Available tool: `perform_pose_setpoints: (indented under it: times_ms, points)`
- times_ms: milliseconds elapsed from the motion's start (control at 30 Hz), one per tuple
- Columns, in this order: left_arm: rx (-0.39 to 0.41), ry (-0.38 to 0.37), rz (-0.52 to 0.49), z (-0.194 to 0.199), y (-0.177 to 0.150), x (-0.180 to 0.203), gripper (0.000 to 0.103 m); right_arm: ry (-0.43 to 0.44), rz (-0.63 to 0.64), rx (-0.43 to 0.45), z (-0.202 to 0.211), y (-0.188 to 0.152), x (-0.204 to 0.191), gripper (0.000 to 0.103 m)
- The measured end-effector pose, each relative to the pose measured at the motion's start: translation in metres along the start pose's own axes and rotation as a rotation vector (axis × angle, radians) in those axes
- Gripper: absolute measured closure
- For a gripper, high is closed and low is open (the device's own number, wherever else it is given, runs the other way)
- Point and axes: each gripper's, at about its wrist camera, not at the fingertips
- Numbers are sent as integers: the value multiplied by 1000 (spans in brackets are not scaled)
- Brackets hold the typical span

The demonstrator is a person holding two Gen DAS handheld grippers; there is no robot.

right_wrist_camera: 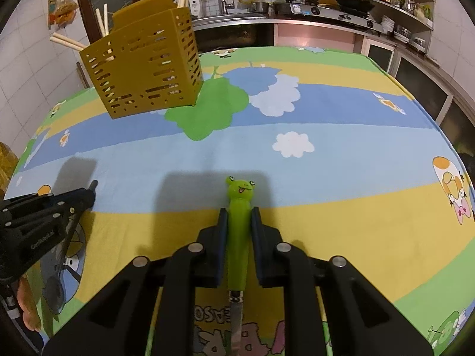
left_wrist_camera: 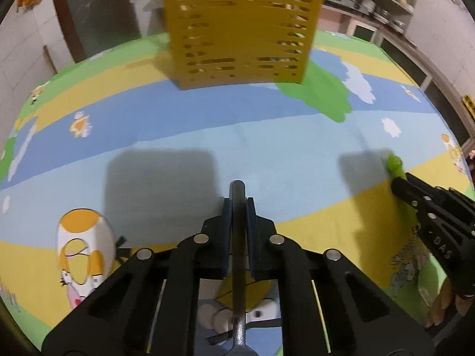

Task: Organize utensils
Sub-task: 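Close the left tool on the long metal spoon handle and lift it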

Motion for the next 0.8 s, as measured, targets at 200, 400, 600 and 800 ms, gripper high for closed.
perform_pose_setpoints:
  times_ms: [200,400,600,800]
  points:
    - [16,14,41,3,-5,-14,94,9,-9,13,2,2,-5,87]
    - [118,64,106,28,-10,-35,94,56,-31,117,29,5,-6,87]
    - [265,133,137,65,-19,-43,94,97,-50,241,61,1,-10,87]
    - [360,161,146,93,-32,-48,94,122,-60,343,84,-5,-15,87]
Point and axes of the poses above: each gripper's, at about its wrist camera, not at the fingertips, and z roughly against the way its jaws point, x to its right, y to its top, and after that the axes turned 14 degrees about -z, right-handed
